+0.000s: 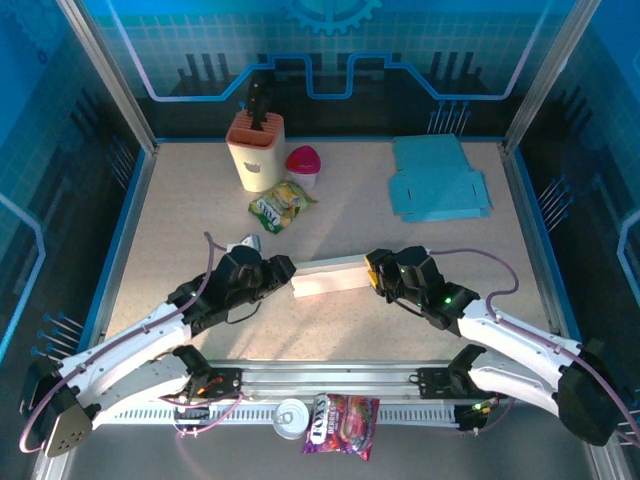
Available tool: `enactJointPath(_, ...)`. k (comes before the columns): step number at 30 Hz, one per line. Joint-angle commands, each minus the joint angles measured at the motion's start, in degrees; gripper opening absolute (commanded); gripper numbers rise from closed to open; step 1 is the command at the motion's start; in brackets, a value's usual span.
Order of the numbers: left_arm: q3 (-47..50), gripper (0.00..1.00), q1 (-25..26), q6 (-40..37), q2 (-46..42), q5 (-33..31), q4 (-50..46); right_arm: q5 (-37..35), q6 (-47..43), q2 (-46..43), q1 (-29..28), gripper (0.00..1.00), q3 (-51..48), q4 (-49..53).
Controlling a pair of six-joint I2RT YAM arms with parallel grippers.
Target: Fold the paper box
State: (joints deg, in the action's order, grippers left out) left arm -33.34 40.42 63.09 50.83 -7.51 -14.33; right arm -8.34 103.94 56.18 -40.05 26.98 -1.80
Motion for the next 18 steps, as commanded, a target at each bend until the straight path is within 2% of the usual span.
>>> enactJointPath(1, 1.75, 0.46, -1.37, 0.24, -0.28, 1.69, 0.43, -0.74, -0.59, 0.66, 0.5, 0.41, 0.16, 2.97)
enactJointPath(7, 1.65, 0.45, -3.47, -0.36, 0.51, 3.14, 2.02, -0.57, -0.78, 0.66, 0.5, 0.4, 0.18, 2.9)
enactJointPath(18, 1.6, 0.45, -3.43, 0.84, 1.65, 4.69, 3.63, -0.23, -0.97, 1.21, 0.52, 0.4, 0.3, 2.49)
